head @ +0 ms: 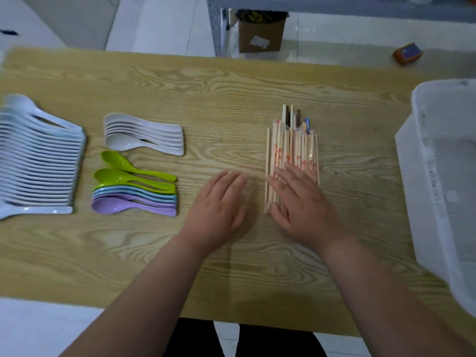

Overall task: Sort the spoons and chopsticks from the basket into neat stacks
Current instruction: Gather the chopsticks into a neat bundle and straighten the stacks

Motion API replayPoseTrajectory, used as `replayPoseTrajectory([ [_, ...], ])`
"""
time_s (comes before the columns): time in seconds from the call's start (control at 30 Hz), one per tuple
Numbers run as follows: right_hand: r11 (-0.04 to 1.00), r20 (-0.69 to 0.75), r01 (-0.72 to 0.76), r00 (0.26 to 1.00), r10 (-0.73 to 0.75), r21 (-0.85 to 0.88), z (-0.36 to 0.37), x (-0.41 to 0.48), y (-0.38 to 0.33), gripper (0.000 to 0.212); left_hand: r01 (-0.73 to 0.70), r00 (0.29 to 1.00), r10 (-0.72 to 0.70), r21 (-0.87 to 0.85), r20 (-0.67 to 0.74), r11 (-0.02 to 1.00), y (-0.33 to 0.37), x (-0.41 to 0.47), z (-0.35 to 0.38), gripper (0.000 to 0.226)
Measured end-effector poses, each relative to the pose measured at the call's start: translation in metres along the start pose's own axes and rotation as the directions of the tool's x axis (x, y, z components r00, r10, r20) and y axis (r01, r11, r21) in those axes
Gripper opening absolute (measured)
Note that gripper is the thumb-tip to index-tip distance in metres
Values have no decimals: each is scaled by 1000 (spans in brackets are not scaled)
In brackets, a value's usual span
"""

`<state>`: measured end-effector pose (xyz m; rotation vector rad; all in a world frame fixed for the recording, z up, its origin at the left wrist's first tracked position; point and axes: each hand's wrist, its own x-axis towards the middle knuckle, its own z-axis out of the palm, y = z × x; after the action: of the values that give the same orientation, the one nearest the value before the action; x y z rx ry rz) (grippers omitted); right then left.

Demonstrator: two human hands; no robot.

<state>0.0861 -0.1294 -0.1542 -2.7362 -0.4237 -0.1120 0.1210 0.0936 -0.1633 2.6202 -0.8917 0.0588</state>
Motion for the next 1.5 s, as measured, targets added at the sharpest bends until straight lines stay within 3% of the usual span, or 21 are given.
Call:
replayPoseTrajectory([
  [0.13,987,-26,129,992,-127,91,27,37,-64,42,82,997,-82,26,-16,996,-53,-41,-40,55],
  [0.23,980,-6,137,990,-138,147,57,71,-110,42,179,982,-173,78,-71,981,-108,-73,-68,56],
  [0.33,984,36,43,998,-49,171,84,106,-146,43,267,962,-255,145,-94,953,-163,-94,-87,69],
  [0.47,970,90,-192,980,180,148,110,141,-171,45,279,960,-276,182,-43,943,-211,-98,-91,85],
  [0.63,921,166,-362,926,339,142,114,163,-176,19,255,967,-254,85,-25,963,-230,-99,-83,71],
  [0.73,891,215,-425,896,388,162,108,166,-178,19,204,979,-204,62,-16,977,-237,-101,-76,56],
  [0.9,924,98,-330,944,316,191,113,147,-180,29,89,989,-80,67,-126,994,-241,-108,-71,48],
  [1.03,943,40,-200,980,197,266,118,127,-185,33,36,992,-52,-136,-116,990,-243,-107,-67,46],
  [1.13,977,63,-134,990,125,166,124,107,-186,51,26,989,-52,-183,-138,983,-241,-107,-63,44],
  [1.3,999,-5,-22,1000,22,-47,141,95,-185,65,-9,993,-10,-155,-122,988,-237,-112,-56,55],
  [1.5,994,85,-16,996,25,-111,139,93,-186,70,-9,1000,9,12,-27,1000,-232,-111,-60,63],
])
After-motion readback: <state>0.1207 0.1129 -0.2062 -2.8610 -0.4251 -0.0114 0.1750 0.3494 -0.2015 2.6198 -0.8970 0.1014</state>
